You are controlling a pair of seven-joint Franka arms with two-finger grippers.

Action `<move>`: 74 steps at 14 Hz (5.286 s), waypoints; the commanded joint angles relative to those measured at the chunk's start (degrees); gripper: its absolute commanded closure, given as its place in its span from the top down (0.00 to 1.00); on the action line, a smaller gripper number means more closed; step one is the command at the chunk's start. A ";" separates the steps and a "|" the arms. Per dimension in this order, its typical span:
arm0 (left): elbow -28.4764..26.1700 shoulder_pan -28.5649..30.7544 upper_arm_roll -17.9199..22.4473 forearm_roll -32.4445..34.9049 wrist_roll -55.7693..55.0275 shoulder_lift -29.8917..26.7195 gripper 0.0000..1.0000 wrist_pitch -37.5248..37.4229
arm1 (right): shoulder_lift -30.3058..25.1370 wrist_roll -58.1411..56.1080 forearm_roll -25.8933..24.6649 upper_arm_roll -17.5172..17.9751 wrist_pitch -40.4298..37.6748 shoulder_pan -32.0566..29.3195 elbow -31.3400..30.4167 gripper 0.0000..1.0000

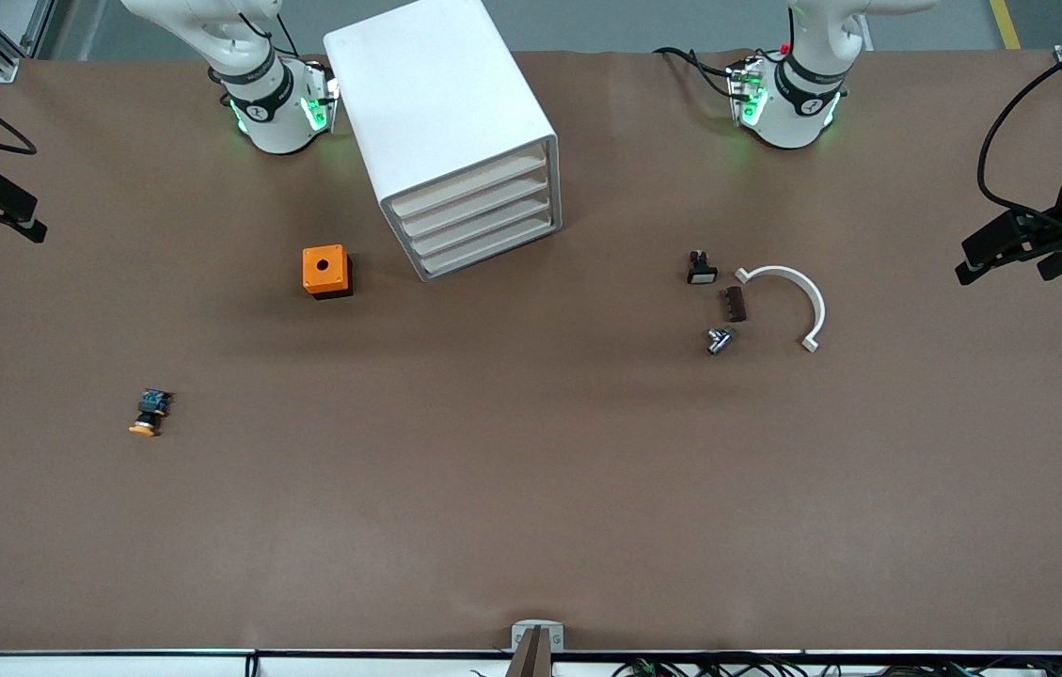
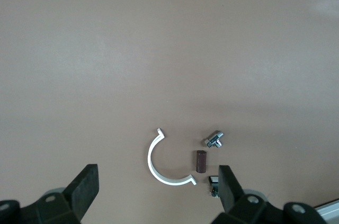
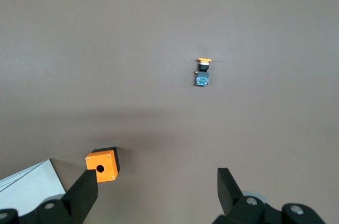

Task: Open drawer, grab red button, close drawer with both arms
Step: 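Move the left gripper from rest toward the white cabinet, then reach the left gripper to the front of a cabinet drawer, then grasp the drawer front with the left gripper, then pull the drawer open with the left gripper while the right gripper approaches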

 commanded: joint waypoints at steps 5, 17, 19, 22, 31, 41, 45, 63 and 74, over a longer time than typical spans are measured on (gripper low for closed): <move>1.36 0.28 -0.36 1.34 1.06 0.37 0.99 -0.94 | -1.61 4.54 -1.88 0.43 -0.51 2.35 -1.19 1.00; 1.09 -0.16 -0.44 0.73 -0.52 10.29 0.99 -0.94 | -1.53 3.13 -2.24 -0.10 -0.78 1.73 -1.01 1.00; 1.44 -2.70 -1.06 0.38 -4.27 11.70 0.99 -2.34 | -1.53 3.04 -2.15 -0.10 -0.34 1.73 -1.01 1.00; 1.97 -8.49 -1.32 0.03 -16.38 14.42 0.99 -3.93 | -1.44 3.04 -1.97 -0.10 0.80 1.82 -1.01 1.00; 11.28 -18.70 -1.58 -23.49 -63.30 28.56 0.99 -3.41 | -1.44 2.96 0.05 -0.18 1.59 1.56 -1.10 1.00; 14.01 -23.54 -5.00 -41.45 -96.73 41.84 0.99 -5.95 | -1.53 2.34 1.45 -0.18 0.11 1.21 -1.27 1.00; 14.01 -23.28 -6.07 -47.33 -108.86 46.41 0.99 -10.16 | -1.53 2.25 2.25 -0.18 -0.07 1.21 -1.27 1.00; 9.89 -28.47 -11.08 -52.53 -126.72 53.19 0.47 -21.34 | -0.38 2.34 1.54 -0.18 -1.66 1.21 1.80 1.00; 10.32 -30.13 -11.08 -52.80 -127.34 53.98 0.23 -20.46 | 6.11 2.34 0.40 -0.10 -0.60 0.94 2.24 1.00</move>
